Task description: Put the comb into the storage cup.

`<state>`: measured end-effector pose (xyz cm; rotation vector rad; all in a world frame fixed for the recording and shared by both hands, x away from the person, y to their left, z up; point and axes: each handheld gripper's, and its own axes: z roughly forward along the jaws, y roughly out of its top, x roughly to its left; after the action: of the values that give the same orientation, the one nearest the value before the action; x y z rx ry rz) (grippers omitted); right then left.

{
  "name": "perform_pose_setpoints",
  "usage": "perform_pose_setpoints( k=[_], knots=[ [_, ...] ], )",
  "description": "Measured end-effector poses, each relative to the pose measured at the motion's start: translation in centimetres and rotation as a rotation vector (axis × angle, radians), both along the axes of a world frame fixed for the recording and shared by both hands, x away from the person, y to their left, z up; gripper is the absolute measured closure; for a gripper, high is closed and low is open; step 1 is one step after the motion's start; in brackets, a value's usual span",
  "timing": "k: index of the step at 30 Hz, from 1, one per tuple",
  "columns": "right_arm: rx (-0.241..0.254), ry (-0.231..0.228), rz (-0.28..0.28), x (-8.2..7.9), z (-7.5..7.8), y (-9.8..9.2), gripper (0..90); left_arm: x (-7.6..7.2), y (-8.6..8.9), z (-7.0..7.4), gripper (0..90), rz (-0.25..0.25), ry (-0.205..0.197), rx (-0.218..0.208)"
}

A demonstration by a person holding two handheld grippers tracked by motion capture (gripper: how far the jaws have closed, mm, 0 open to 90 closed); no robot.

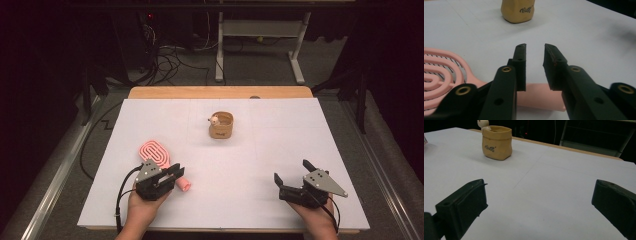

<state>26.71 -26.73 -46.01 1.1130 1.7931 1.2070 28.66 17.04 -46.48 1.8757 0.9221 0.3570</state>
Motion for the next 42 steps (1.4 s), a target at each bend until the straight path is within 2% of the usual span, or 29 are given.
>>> perform_pose_setpoints(
  k=[5,10,14,19,27,37,42],
  knots=[
    [0.004,0.001,0.000,0.0,0.0,0.0,0.4,0.2,-0.7,-0.1,90.0,-0.011,0.017,0.071],
    [-0.002,-0.002,-0.001,0.0,0.1,0.0,0.4,0.6,-1.6,-0.3,90.0,-0.023,0.053,0.125],
    [0.001,0.002,-0.001,0.0,0.0,-0.1,0.4,1.0,-1.9,-0.5,90.0,-0.029,0.090,0.141],
    [0.004,0.006,-0.002,0.0,0.0,-0.1,0.4,1.4,-2.0,-0.6,90.0,-0.044,0.108,0.149],
    [-0.001,0.005,0.003,0.0,0.0,0.1,0.4,1.7,-2.4,-0.7,90.0,-0.076,0.162,0.192],
    [-0.002,-0.004,-0.001,-0.2,0.2,0.0,0.4,0.7,-1.6,-0.1,90.0,-0.070,0.184,0.220],
    [0.008,-0.002,-0.009,-0.2,0.3,-0.3,0.4,0.0,-0.5,0.0,90.0,-0.082,0.225,0.236]
  ],
)
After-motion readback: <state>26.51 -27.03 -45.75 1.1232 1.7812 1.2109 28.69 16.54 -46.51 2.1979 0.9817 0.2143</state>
